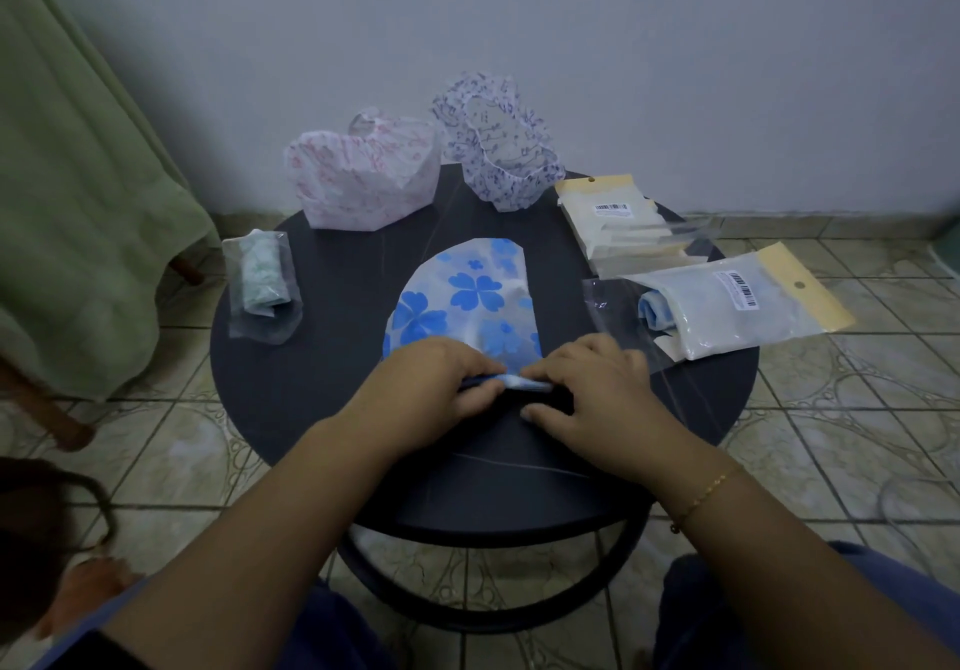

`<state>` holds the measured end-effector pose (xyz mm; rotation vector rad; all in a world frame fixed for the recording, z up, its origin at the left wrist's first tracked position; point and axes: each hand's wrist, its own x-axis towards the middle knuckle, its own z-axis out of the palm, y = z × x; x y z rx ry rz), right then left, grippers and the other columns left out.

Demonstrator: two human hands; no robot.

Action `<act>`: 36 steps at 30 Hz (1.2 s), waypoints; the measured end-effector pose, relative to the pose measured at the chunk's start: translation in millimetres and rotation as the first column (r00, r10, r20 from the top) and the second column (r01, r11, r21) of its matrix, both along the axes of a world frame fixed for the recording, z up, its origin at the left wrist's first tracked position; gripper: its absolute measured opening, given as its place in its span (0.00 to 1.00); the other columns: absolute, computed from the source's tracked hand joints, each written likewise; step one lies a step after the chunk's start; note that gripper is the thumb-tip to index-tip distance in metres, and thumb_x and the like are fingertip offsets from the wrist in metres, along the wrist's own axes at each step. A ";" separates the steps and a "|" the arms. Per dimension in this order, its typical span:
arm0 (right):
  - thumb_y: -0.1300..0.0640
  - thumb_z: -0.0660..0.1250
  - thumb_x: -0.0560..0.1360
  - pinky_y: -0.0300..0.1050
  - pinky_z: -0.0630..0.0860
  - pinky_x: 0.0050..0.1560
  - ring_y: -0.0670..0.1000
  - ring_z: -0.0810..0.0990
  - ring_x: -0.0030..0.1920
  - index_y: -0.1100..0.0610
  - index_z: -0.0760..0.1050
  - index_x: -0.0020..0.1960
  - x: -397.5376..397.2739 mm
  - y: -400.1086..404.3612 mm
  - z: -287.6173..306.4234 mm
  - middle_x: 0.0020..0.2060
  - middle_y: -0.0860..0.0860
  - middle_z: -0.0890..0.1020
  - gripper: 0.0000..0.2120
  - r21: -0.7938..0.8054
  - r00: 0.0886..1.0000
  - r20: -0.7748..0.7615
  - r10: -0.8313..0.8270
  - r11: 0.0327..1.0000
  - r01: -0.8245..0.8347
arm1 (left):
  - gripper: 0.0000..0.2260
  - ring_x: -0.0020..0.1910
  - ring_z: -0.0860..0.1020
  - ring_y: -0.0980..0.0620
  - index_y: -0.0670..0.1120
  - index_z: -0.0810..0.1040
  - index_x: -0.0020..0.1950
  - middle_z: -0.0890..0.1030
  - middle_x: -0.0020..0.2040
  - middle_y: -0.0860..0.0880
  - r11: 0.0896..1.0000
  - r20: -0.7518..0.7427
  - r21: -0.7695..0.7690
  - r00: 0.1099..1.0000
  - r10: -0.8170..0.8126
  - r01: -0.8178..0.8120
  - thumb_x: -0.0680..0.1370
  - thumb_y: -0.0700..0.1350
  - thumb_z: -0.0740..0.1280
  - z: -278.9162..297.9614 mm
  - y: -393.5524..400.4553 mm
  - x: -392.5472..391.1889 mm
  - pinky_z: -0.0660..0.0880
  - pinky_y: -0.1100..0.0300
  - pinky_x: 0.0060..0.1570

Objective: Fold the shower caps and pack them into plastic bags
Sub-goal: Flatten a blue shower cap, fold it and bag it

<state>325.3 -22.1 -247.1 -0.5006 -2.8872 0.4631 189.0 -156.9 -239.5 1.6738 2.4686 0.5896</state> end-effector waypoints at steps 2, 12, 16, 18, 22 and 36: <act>0.47 0.64 0.76 0.42 0.51 0.49 0.44 0.63 0.58 0.41 0.75 0.58 -0.6 2.3 -0.6 0.46 0.39 0.72 0.11 -0.046 0.999 -0.049 -0.019 0.999 0.017 | 0.12 0.50 0.77 0.63 0.56 0.79 0.60 0.82 0.53 0.58 0.998 0.107 0.015 0.993 0.059 -0.061 0.77 0.54 0.65 1.5 -1.5 0.5 0.71 0.69 0.49; 0.49 0.66 0.75 0.49 0.64 0.64 0.47 0.72 0.57 0.47 0.79 0.52 -10.6 7.7 -6.3 0.43 0.42 0.78 0.07 -0.403 0.962 -0.116 -0.247 0.897 0.182 | 0.03 0.43 0.77 0.61 0.57 0.83 0.39 0.82 0.41 0.58 0.946 0.406 -0.042 0.860 0.309 -0.320 0.69 0.54 0.74 5.8 -9.1 -21.4 0.72 0.65 0.44; 0.47 0.64 0.77 0.52 0.64 0.63 0.49 0.75 0.56 0.47 0.78 0.53 -16.7 4.4 -9.9 0.45 0.43 0.81 0.08 -0.393 0.938 -0.132 -0.322 0.885 0.248 | 0.04 0.38 0.78 0.62 0.53 0.82 0.41 0.82 0.36 0.56 0.924 0.506 0.020 0.801 0.319 -0.381 0.71 0.51 0.73 2.0 -4.6 -24.1 0.71 0.70 0.39; 0.47 0.62 0.77 0.48 0.64 0.60 0.49 0.75 0.56 0.48 0.77 0.56 -19.0 3.5 -12.0 0.46 0.44 0.81 0.10 -0.339 0.926 -0.130 -0.355 0.893 0.295 | 0.05 0.34 0.75 0.62 0.51 0.81 0.42 0.80 0.33 0.56 0.914 0.506 0.025 0.794 0.338 -0.405 0.72 0.51 0.73 0.2 -1.7 -24.4 0.68 0.67 0.36; 0.50 0.63 0.77 0.48 0.66 0.57 0.51 0.73 0.55 0.49 0.73 0.60 -19.7 0.1 -14.4 0.42 0.45 0.75 0.12 -0.236 0.918 -0.154 -0.365 0.916 0.324 | 0.08 0.36 0.75 0.57 0.47 0.81 0.42 0.81 0.36 0.52 0.914 0.501 0.003 0.792 0.349 -0.405 0.72 0.51 0.72 -2.4 0.4 -27.7 0.70 0.64 0.37; 0.47 0.50 0.81 0.47 0.56 0.62 0.46 0.57 0.72 0.46 0.59 0.74 -20.4 -8.9 -21.9 0.70 0.40 0.66 0.21 0.162 0.996 0.011 -0.092 0.983 0.089 | 0.08 0.45 0.75 0.55 0.52 0.83 0.44 0.75 0.44 0.55 0.915 0.273 -0.043 0.877 0.396 -0.400 0.75 0.55 0.68 -2.9 5.6 -31.8 0.70 0.59 0.43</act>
